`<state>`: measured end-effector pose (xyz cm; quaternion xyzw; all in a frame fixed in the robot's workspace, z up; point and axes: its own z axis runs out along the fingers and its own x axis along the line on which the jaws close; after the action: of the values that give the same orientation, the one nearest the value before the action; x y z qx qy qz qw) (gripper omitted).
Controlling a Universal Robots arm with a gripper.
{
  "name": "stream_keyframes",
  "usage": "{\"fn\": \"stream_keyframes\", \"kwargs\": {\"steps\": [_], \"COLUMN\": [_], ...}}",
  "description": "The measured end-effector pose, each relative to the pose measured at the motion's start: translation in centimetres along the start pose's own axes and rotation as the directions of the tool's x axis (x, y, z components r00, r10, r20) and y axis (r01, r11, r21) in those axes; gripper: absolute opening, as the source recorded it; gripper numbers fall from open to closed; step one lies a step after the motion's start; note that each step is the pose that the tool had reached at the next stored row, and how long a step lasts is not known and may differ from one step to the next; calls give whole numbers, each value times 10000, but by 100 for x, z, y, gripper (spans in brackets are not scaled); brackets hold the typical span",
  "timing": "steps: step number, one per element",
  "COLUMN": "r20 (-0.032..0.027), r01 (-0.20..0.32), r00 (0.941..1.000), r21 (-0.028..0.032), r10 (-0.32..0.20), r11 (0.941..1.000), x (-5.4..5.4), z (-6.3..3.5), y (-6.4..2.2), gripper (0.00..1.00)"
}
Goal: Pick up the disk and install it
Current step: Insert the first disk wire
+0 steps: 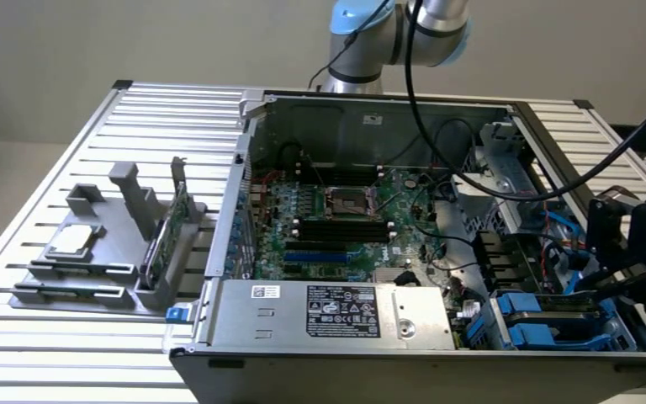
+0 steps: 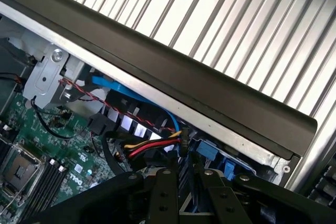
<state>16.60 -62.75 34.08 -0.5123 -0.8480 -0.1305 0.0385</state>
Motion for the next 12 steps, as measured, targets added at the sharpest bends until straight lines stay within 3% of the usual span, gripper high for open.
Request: {"fn": "stream_keyframes", "kwargs": {"steps": [7, 9, 10, 12], "r20": [-13, -20, -25, -38], "r01": [-4, -5, -5, -7], "r00": [10000, 10000, 10000, 10000], "r21": [10, 7, 5, -1], "r10": [4, 5, 5, 7], "r11": [10000, 10000, 10000, 10000], "x": [-4, -6, -7, -10], "z": [-1, -2, -3, -3], "y": [-1, -2, -3, -4], "gripper": [23, 25, 31, 31]}}
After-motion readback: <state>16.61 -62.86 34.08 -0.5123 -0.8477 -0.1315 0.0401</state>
